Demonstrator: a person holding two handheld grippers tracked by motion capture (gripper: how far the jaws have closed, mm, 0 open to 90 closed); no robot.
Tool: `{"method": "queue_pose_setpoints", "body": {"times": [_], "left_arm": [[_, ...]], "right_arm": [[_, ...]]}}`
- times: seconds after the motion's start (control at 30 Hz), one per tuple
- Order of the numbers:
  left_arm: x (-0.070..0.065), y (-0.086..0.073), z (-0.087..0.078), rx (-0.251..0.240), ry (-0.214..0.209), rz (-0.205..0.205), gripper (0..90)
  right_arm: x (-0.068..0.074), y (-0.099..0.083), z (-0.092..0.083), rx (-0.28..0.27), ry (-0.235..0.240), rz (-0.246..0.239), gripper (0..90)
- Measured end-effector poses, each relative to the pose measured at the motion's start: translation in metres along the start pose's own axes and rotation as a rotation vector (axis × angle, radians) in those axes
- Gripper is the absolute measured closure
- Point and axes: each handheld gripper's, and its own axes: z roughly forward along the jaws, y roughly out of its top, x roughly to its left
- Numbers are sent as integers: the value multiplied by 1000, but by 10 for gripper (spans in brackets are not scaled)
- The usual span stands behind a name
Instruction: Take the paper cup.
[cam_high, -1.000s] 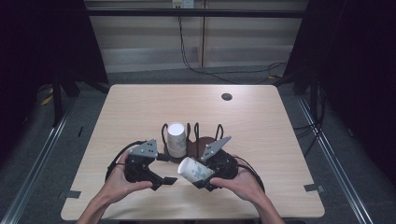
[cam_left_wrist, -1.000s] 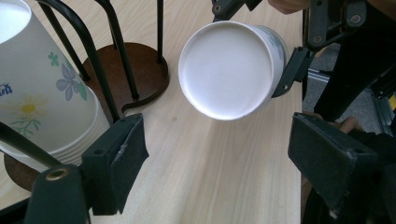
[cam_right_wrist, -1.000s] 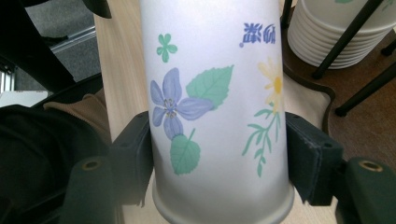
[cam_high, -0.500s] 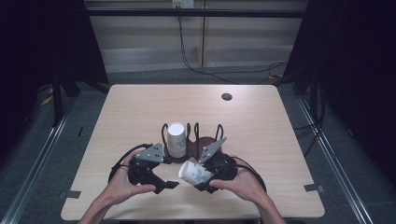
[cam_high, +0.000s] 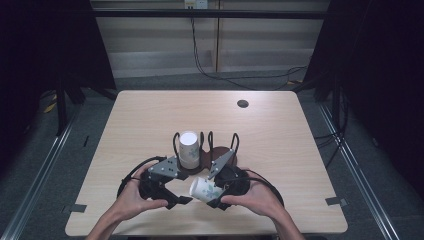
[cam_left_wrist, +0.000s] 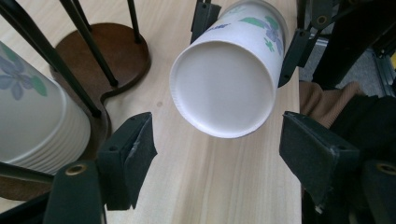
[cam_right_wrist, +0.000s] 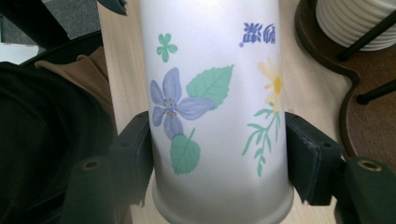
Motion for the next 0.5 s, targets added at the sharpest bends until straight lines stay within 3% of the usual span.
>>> {"method": "queue_pose_setpoints", "body": {"times": [0.13,0.2,0.27,0.37,0.5], "left_arm": [[-2,1,5,19,-8,8,277],[-3,1,5,19,15,8,308],[-3,0,6,27,-1,10,336],[-5,0,6,21,2,-2,306],[-4,3,8,47,-14,17,288]], "right_arm": [[2,2,2,23,7,-14,328],[2,3,4,33,3,-24,328],[3,4,5,43,-1,-24,328],[6,6,5,55,-2,-31,328],[7,8,7,68,0,-45,329]]}}
